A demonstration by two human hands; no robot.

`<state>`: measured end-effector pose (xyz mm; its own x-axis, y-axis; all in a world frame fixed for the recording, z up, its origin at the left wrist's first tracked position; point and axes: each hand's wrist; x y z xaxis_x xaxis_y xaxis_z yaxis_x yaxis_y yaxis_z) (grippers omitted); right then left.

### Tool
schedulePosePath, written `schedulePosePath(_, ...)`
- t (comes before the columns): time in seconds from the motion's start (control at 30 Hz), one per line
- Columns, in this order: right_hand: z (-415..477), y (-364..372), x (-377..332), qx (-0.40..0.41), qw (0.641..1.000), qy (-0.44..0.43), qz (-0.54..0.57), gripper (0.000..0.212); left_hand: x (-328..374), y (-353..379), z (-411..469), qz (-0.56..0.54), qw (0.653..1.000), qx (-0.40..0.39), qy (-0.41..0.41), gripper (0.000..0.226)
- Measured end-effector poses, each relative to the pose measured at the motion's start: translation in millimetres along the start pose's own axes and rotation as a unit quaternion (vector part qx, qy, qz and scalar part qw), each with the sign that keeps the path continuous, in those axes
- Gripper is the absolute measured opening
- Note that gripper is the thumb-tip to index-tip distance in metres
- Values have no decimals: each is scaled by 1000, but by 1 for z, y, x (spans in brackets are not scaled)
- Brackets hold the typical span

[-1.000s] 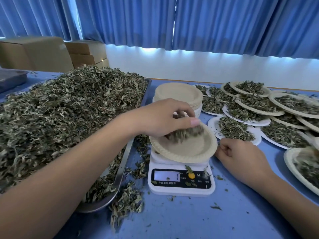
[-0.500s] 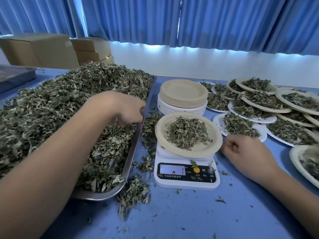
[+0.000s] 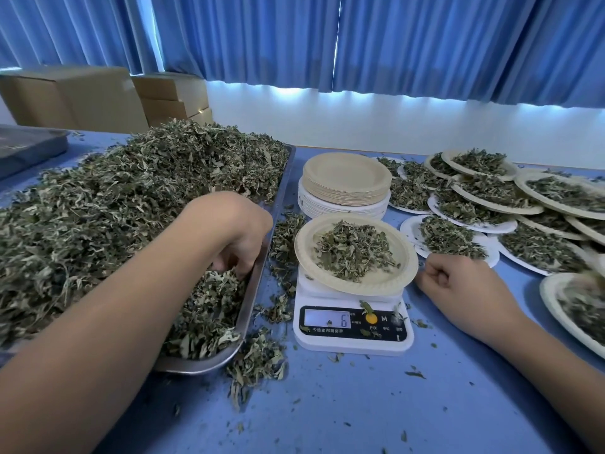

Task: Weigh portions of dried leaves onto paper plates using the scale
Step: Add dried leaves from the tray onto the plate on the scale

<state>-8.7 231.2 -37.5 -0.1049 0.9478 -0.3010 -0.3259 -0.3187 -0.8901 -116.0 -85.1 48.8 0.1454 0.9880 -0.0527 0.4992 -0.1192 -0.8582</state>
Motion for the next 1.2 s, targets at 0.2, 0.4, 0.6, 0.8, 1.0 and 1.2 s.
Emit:
schedulePosePath(0.2, 0, 0, 1, -4, 1000, -1, 6, 37, -8, -14, -8, -28, 997, 66, 14, 37)
schedulePosePath(0.4, 1, 1, 3, -1, 1000, 5, 8, 38, -10, -30, -24, 10, 989, 145, 34, 22)
schedulePosePath(0.6, 2, 1, 2, -4, 1000, 4, 11, 38, -3, -40, -29, -62, 965, 230, 107, 18)
schedulePosePath(0.8, 1, -1, 2, -11, 1000, 7, 19, 38, 23, -29, -24, -241, 902, 234, 271, 26)
schedulePosePath(1.0, 1, -2, 2, -13, 999, 1, 30, 39, 24, -24, -6, -205, 901, 262, 277, 29)
schedulePosePath(1.2, 0, -2, 1, -13, 999, -6, 28, 40, 4, -29, -2, -87, 964, 191, 163, 29)
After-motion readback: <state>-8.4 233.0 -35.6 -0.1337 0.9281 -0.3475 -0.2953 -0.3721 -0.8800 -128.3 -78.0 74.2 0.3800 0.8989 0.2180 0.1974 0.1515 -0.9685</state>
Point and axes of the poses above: each hand's wrist, its own z-axis towards the middle knuckle, its own y-axis out of the palm, x = y × z, and after that the axes turned 3 degrees about -y, right-handed
